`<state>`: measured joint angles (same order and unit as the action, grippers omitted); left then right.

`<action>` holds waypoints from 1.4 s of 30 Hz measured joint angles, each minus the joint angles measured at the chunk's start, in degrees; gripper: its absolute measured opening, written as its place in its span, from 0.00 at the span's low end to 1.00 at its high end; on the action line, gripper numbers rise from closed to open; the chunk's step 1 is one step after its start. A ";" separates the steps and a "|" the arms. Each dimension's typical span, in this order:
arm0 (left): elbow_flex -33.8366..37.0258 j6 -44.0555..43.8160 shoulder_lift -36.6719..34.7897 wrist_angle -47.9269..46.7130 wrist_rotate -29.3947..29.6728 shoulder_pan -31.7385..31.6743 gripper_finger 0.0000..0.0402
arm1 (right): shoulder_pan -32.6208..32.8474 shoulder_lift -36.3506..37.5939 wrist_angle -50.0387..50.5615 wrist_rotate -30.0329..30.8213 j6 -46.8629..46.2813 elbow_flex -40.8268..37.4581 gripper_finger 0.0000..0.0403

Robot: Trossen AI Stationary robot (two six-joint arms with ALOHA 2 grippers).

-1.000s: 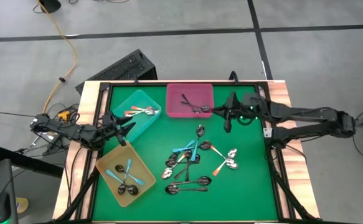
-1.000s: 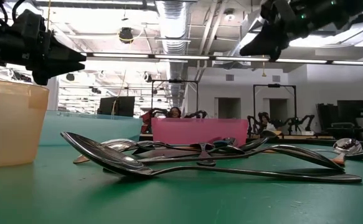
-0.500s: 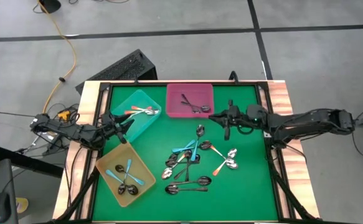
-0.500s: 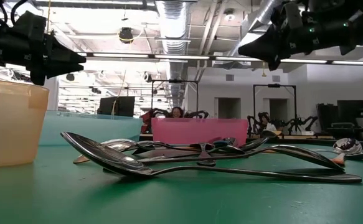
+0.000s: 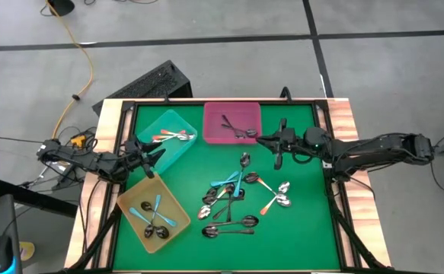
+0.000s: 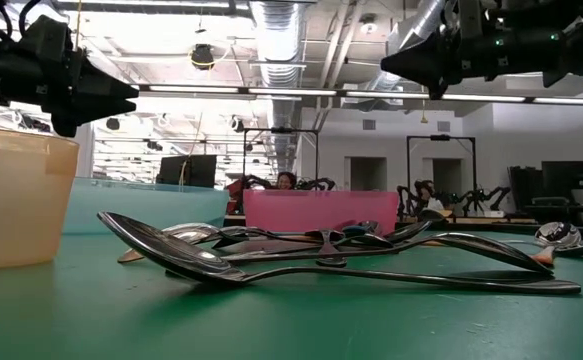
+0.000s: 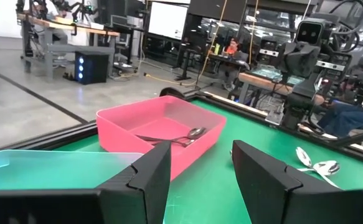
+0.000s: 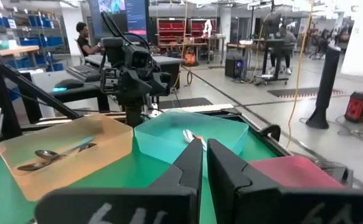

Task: Sort silverware by color (type)
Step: Put the black spoon into the pink bin

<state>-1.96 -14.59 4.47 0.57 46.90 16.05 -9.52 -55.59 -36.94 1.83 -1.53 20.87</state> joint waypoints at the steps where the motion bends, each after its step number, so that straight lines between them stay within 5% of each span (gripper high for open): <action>1: 0.00 0.00 0.00 -0.21 0.02 0.00 0.39 | 0.00 0.00 0.31 -0.02 -1.10 0.01 0.10; 15: 0.00 1.49 -0.01 -0.39 -1.51 0.00 0.39 | 0.55 0.22 13.50 -7.06 -21.30 0.19 0.10; 26: 0.00 -2.14 0.00 -0.41 -1.53 0.00 0.39 | 2.36 0.24 23.55 -10.99 -20.66 8.51 0.10; 42: 0.00 -11.25 0.02 -0.17 -5.17 0.00 0.39 | 5.80 0.22 24.01 -10.95 -17.93 8.84 0.10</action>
<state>-1.96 -25.84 4.49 0.40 41.73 16.05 -3.72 -55.37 -12.93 -9.13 -19.46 29.71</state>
